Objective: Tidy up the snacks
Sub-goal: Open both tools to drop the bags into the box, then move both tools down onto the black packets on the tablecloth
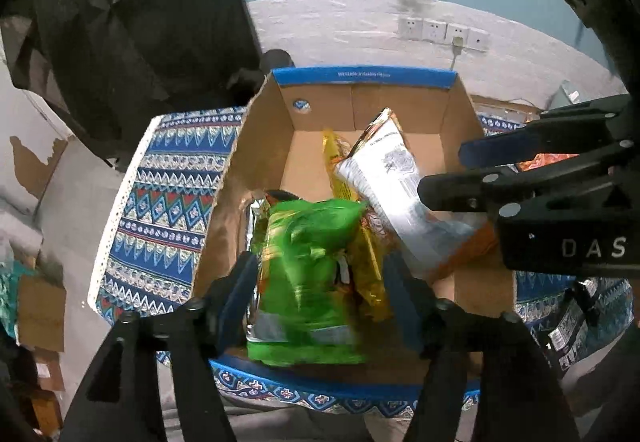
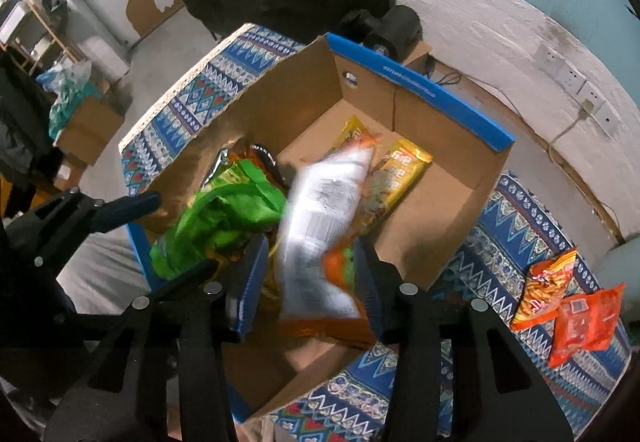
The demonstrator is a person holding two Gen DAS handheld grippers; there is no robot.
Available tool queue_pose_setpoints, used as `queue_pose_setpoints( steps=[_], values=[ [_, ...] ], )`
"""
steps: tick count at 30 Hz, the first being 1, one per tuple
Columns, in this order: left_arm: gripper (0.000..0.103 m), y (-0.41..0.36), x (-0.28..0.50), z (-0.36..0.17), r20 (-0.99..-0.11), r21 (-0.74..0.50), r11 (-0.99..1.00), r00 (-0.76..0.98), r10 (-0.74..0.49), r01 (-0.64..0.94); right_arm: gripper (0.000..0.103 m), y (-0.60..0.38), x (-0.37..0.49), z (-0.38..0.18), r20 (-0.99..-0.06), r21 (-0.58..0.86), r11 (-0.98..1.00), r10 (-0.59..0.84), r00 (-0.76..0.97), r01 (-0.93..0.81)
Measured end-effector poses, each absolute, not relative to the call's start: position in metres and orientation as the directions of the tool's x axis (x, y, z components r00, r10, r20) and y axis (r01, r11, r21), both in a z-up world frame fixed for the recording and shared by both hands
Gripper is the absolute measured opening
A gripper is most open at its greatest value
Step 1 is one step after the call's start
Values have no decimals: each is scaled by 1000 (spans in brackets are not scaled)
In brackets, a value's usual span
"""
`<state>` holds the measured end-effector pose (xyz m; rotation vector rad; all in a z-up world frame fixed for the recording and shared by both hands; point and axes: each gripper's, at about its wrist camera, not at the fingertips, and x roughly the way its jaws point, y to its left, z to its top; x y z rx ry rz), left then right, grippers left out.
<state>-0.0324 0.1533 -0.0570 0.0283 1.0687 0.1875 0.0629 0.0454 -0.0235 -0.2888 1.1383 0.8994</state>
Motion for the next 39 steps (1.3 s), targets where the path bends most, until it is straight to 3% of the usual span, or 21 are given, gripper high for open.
queue_pose_setpoints(
  steps=[1, 16, 39],
  values=[
    [67, 153, -33, -55, -866, 112, 984, 473, 165, -139, 56, 43, 63, -21, -871, 231, 630, 473, 131, -742],
    [70, 103, -40, -44, -865, 59, 998, 497, 69, -35, 66, -35, 54, -9, -875, 171, 674, 440, 203, -719],
    [73, -36, -54, -65, -909, 31, 969, 410, -73, 243, 67, -195, 29, -62, -928, 143, 803, 312, 203, -579]
  ],
)
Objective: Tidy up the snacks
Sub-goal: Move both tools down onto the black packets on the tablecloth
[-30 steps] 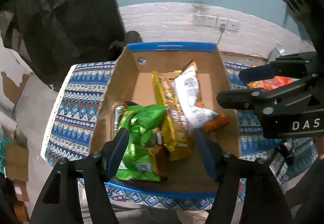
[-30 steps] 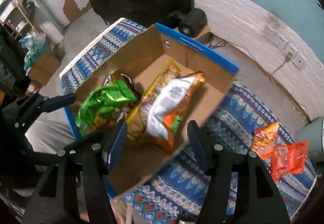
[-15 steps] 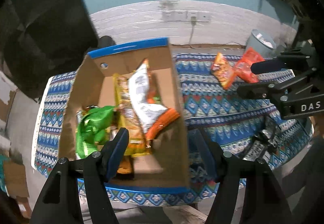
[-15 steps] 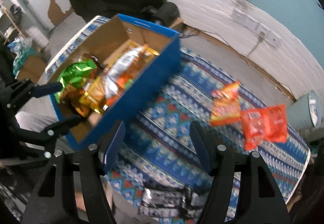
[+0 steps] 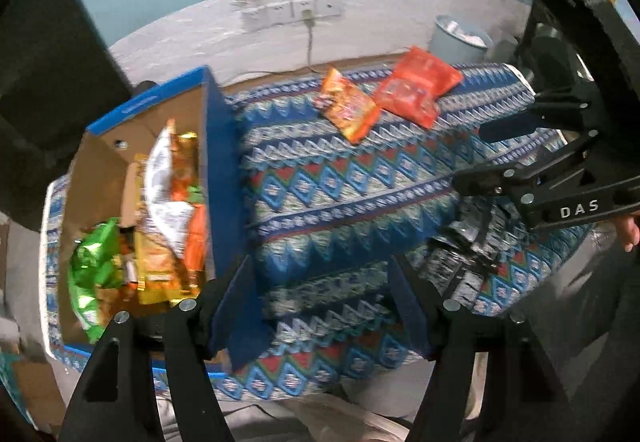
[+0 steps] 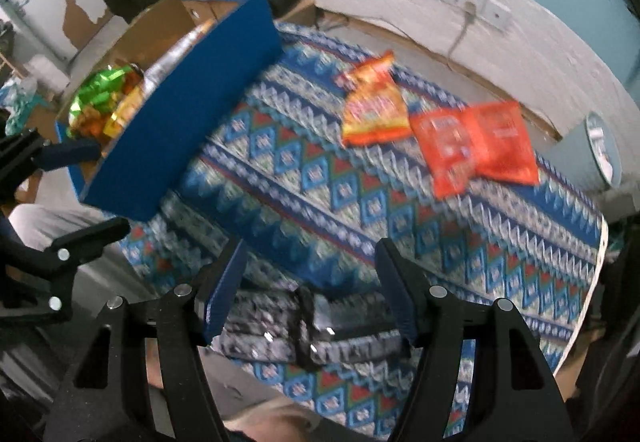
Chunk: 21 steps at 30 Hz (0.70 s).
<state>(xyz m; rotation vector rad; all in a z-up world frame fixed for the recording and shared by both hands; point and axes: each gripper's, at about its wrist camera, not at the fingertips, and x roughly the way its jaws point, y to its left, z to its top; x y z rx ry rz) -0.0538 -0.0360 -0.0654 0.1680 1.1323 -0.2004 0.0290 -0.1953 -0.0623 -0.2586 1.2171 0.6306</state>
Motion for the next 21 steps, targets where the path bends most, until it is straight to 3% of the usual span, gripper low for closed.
queue_pose_setpoints(
  steps=[6, 21],
  values=[
    [74, -66, -59, -82, -932, -26, 959, 341, -125, 281, 67, -222, 16, -90, -944, 168, 821, 293, 151, -545],
    [74, -122, -74, -123, -959, -13, 929, 257, -116, 371, 67, -240, 8, -144, -971, 168, 842, 230, 59, -512]
  ],
)
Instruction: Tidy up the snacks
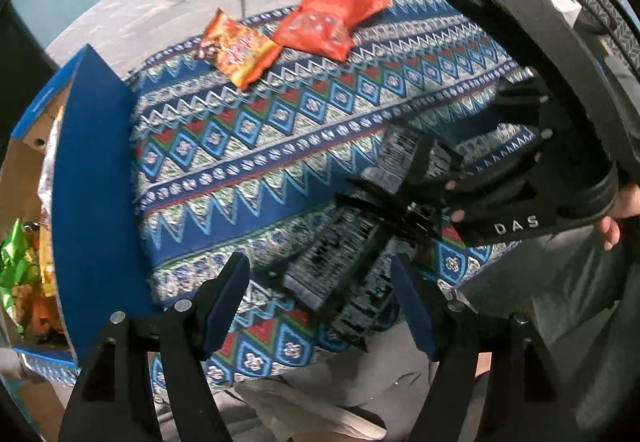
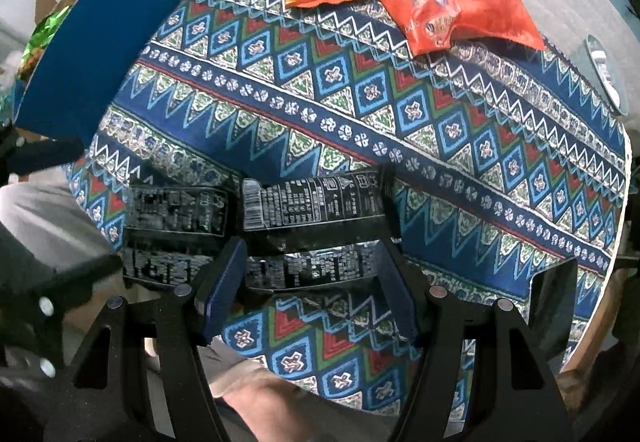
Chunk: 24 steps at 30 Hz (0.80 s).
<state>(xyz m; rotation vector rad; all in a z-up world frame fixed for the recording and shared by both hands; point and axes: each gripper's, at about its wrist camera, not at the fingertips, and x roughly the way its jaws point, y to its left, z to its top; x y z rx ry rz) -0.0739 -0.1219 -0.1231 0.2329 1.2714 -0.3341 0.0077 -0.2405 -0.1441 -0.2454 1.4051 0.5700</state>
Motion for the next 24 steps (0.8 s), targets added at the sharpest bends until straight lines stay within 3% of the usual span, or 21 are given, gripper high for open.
queue_pose_setpoints(
  steps=[14, 24],
  values=[
    [79, -132, -70, -166, -984, -24, 928, 156, -88, 372, 67, -233, 9, -165, -974, 183, 838, 227, 23, -514],
    [87, -123, -53, -186, -988, -30, 948, 135, -76, 317, 69, -246, 15, -173, -984, 133, 834, 174, 27, -535]
  ],
)
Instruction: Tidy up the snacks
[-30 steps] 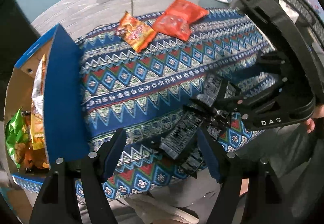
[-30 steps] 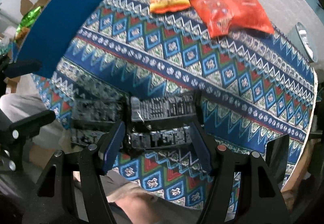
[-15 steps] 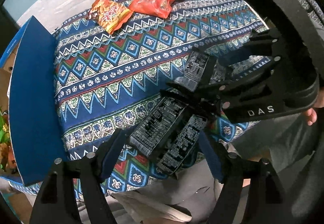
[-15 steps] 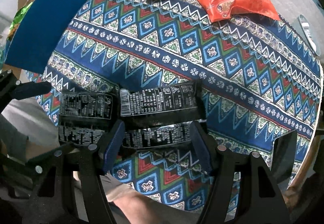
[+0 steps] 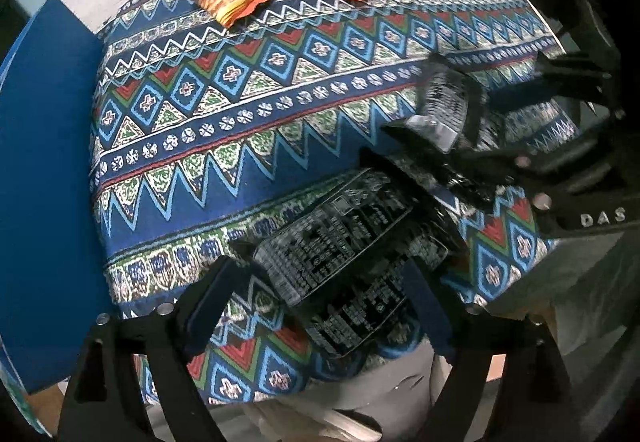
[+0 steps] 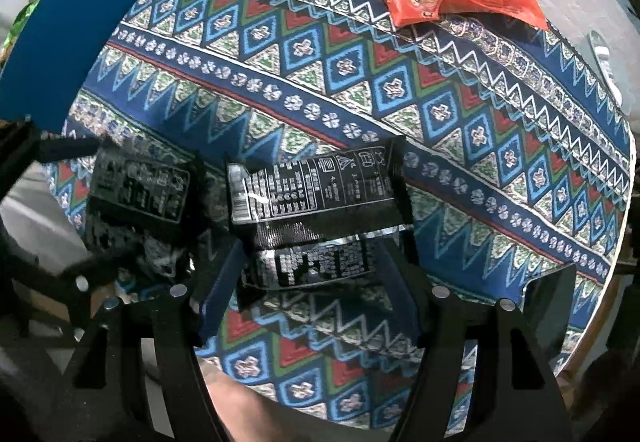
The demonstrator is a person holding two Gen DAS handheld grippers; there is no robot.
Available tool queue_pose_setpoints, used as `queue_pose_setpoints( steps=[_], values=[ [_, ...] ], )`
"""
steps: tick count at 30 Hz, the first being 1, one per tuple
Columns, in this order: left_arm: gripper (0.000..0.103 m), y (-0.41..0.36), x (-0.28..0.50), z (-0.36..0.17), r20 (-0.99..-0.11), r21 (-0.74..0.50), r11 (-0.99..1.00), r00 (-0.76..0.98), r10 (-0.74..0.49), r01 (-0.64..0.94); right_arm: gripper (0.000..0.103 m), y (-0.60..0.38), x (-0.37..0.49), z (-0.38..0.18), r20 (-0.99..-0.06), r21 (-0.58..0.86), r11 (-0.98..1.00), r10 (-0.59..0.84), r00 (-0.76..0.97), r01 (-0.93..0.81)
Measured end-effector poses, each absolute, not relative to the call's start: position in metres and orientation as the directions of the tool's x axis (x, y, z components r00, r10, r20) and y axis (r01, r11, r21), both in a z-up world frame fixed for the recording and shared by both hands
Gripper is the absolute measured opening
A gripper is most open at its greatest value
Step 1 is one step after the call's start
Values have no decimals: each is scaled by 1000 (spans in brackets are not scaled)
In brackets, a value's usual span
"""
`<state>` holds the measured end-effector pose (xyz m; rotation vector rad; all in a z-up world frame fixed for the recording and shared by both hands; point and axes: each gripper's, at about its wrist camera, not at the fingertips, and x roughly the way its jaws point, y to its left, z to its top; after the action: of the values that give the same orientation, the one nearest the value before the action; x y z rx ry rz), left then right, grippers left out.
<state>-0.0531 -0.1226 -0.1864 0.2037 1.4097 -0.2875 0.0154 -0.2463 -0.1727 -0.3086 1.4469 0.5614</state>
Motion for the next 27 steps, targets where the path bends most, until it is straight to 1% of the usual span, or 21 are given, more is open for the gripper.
queue_pose_setpoints(
  steps=[5, 9, 13, 16, 23, 27],
  values=[
    [90, -117, -39, -192, -985, -18, 957, 157, -67, 289, 69, -258, 21, -175, -991, 87, 832, 130, 41, -548],
    [93, -113, -22, -196, -982, -3, 963, 179, -53, 269, 70, -275, 29, -179, -993, 72, 852, 111, 45, -519],
    [94, -108, -2, -199, -978, 16, 970, 204, -34, 241, 70, -293, 44, -184, -993, 70, 869, 110, 53, -489],
    [94, -100, 14, -200, -978, 22, 977, 207, -23, 213, 70, -308, 55, -175, -991, 64, 889, 109, 74, -454],
    [93, -89, 33, -185, -973, -29, 985, 220, -66, 170, 70, -358, 63, -156, -983, 110, 953, 146, 110, -282],
    [93, -88, 38, -175, -970, -67, 985, 221, -101, 159, 70, -372, 66, -162, -988, 83, 964, 112, 103, -254]
  ],
)
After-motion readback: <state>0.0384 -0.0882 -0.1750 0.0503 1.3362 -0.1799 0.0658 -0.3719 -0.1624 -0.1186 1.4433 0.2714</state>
